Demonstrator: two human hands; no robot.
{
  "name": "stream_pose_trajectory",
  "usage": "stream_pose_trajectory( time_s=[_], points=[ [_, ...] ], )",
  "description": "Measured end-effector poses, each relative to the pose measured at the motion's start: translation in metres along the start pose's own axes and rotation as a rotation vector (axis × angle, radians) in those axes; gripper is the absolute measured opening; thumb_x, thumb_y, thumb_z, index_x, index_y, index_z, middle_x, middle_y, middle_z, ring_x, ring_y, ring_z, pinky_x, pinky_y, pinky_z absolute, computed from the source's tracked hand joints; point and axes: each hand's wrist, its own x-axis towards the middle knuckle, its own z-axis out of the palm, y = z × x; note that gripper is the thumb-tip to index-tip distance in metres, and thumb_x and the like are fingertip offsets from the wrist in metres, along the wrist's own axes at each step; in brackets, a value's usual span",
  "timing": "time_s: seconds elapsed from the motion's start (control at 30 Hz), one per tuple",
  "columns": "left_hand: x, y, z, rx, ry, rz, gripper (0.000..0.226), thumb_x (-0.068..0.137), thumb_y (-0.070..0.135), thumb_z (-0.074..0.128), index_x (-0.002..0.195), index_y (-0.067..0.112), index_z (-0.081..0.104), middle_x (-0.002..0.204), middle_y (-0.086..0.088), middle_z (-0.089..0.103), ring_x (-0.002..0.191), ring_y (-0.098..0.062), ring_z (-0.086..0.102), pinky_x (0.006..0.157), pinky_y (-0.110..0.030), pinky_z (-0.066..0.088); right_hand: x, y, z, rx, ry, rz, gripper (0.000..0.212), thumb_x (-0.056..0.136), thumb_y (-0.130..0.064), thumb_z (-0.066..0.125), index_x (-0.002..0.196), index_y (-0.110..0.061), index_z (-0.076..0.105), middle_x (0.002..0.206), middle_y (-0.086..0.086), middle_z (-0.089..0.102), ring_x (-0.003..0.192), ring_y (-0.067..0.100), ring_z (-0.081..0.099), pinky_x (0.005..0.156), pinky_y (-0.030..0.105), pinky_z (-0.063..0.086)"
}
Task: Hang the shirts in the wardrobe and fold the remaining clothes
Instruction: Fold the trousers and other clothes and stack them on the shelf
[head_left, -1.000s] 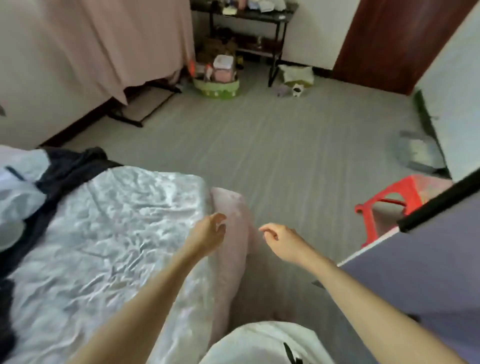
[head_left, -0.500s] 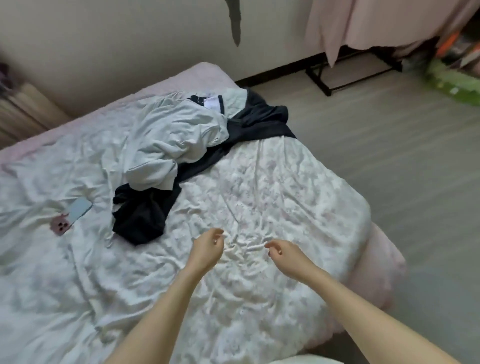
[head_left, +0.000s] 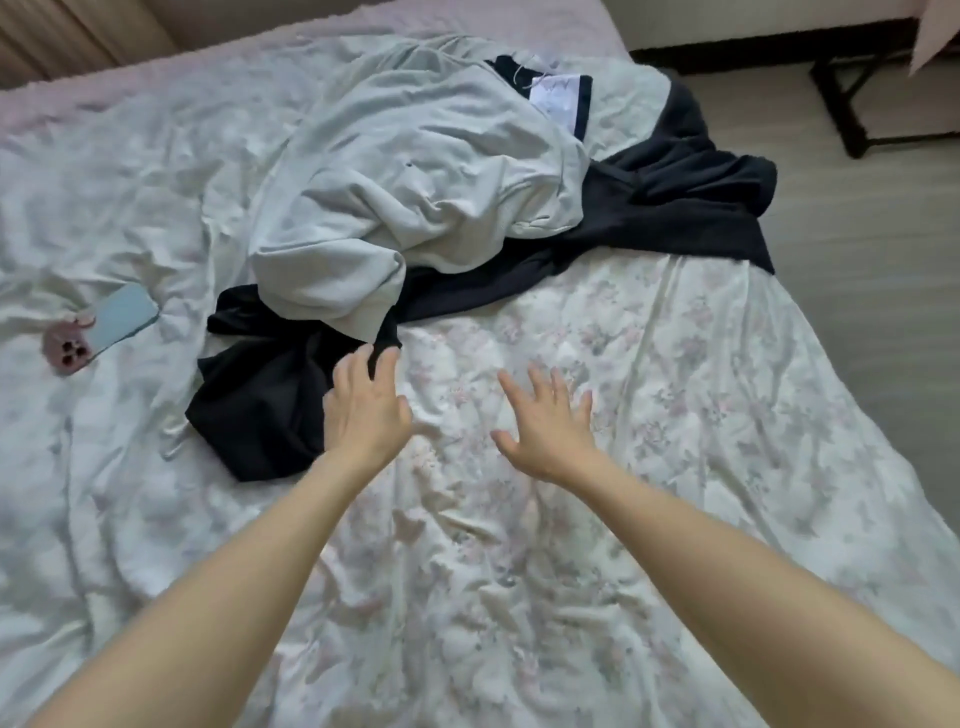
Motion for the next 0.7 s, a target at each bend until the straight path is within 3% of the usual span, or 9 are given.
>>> stream_pose_trajectory(
  time_s=[0.13,0.23,0.33,0.4,0.47,0.5,0.63,0.7],
  points=[
    [0.063,-0.015,0.023,0.150,0.136,0.018,0.072,0.088,0.021,0.053,0.147,0.026,0.012,0.156,-0.011,-0.007,0.142,-0.031,-0.007,0.113,-0.053,0.006,0.054,0.006,0.032,-0.168,-0.018,-0.012,0.086,0.084,-0.070,0.035,0.144,-0.037,-0.017,0.152,0.005,-0.029,0.137,0.032,-0.030,0.100,0.071,-0.012],
    [0.109,-0.027,0.027,0.200,0.230,0.057,0.084,0.084,0.034,0.059,0.148,0.032,0.005,0.156,-0.012,-0.014,0.142,-0.033,-0.013,0.110,-0.059,-0.005,0.069,0.008,0.052,-0.182,-0.045,-0.004,0.088,0.080,-0.077,0.028,0.140,-0.040,-0.024,0.150,0.002,-0.035,0.133,0.034,-0.036,0.094,0.073,-0.018],
    [0.147,-0.038,0.029,0.248,0.178,0.000,0.091,0.081,0.044,0.062,0.147,0.033,0.001,0.156,-0.012,-0.010,0.142,-0.034,-0.012,0.108,-0.060,-0.010,0.081,0.013,0.061,-0.218,-0.084,0.005,0.089,0.078,-0.079,0.025,0.136,-0.042,-0.032,0.147,0.001,-0.038,0.132,0.034,-0.038,0.091,0.073,-0.020],
    [0.157,-0.039,0.028,0.245,0.186,0.001,0.069,0.086,0.030,0.059,0.144,0.026,0.023,0.151,-0.015,0.017,0.141,-0.036,0.005,0.109,-0.061,-0.002,0.084,0.014,0.059,-0.224,-0.131,0.008,0.090,0.078,-0.079,0.026,0.135,-0.042,-0.033,0.147,0.001,-0.039,0.132,0.035,-0.038,0.090,0.074,-0.020],
    [0.159,-0.039,0.026,0.193,0.265,0.045,0.041,0.088,0.008,0.050,0.128,0.014,0.046,0.128,-0.018,0.048,0.126,-0.036,0.032,0.107,-0.054,0.020,0.085,0.014,0.056,-0.216,-0.183,0.006,0.090,0.078,-0.078,0.028,0.135,-0.042,-0.032,0.147,0.001,-0.039,0.132,0.035,-0.038,0.090,0.075,-0.018],
    [0.157,-0.039,0.023,0.144,0.299,0.059,0.035,0.087,0.002,0.048,0.121,0.009,0.051,0.114,-0.018,0.057,0.114,-0.036,0.043,0.097,-0.048,0.029,0.086,0.014,0.052,-0.211,-0.205,0.005,0.090,0.079,-0.077,0.030,0.136,-0.043,-0.031,0.147,0.001,-0.038,0.132,0.035,-0.038,0.091,0.076,-0.017],
    [0.118,-0.042,0.009,-0.109,0.347,0.178,0.023,0.092,0.014,0.049,0.107,-0.001,0.057,0.082,-0.024,0.060,0.078,-0.039,0.054,0.064,-0.042,0.036,0.079,0.011,0.030,-0.128,-0.284,0.007,0.080,0.087,-0.061,0.038,0.144,-0.041,-0.014,0.153,0.000,-0.028,0.136,0.033,-0.032,0.098,0.073,-0.012],
    [0.076,-0.048,0.003,-0.223,0.324,0.227,0.026,0.089,0.016,0.047,0.104,-0.002,0.059,0.079,-0.022,0.060,0.073,-0.037,0.056,0.058,-0.039,0.036,0.067,0.001,0.017,0.008,-0.239,0.028,0.063,0.092,-0.047,0.038,0.148,-0.034,0.010,0.158,-0.001,-0.006,0.142,0.028,-0.020,0.106,0.067,-0.007]
  ],
)
